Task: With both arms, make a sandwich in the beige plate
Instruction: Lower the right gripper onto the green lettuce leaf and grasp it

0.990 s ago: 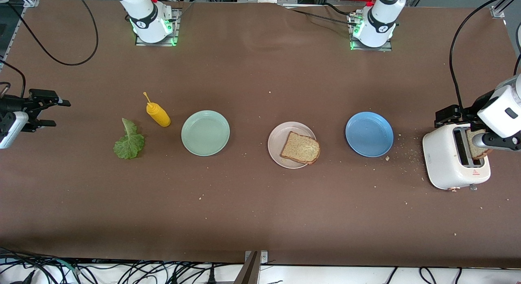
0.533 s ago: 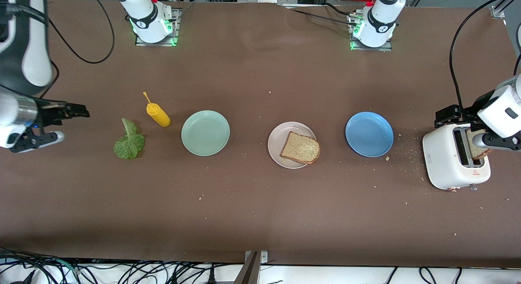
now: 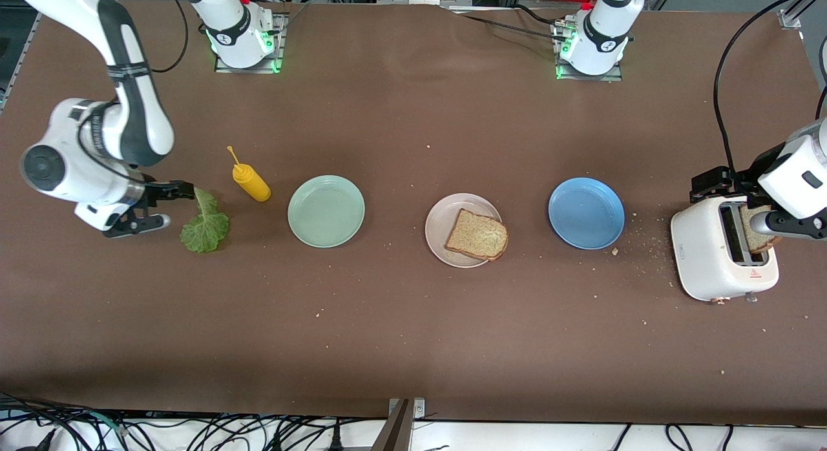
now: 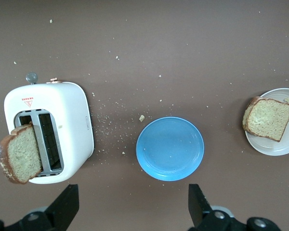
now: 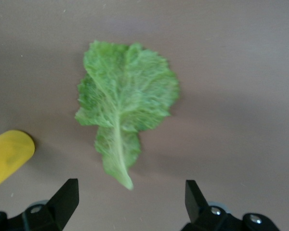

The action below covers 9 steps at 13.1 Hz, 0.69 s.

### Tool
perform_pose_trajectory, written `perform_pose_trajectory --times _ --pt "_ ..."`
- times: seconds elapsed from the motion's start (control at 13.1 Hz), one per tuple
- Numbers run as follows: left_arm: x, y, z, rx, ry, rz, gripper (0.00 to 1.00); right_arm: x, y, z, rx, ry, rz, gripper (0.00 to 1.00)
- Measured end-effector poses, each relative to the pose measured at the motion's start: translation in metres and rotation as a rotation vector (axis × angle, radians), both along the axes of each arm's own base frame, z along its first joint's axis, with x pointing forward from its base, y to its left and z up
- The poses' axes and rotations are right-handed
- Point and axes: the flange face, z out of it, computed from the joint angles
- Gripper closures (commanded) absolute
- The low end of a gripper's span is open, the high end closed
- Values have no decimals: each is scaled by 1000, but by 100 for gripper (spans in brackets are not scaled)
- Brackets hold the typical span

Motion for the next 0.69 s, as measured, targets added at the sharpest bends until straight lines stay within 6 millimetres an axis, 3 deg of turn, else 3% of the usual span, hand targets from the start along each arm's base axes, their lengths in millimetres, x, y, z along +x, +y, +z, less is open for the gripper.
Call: perform_pose_trajectory --times 0.15,0.3,0.46,0.53,0.69 --pt "0 0 0 0 0 0 0 -7 11 -24 -16 -42 9 2" --pt "0 0 0 0 0 0 0 -8 8 -51 -40 -66 12 5" --pt "0 0 0 0 0 0 0 -10 7 -72 -48 -57 -2 19" --pt "0 0 0 0 0 0 0 -10 11 -77 -37 -52 -14 35" --pt "0 0 0 0 0 0 0 -10 20 -79 -21 -52 -20 80"
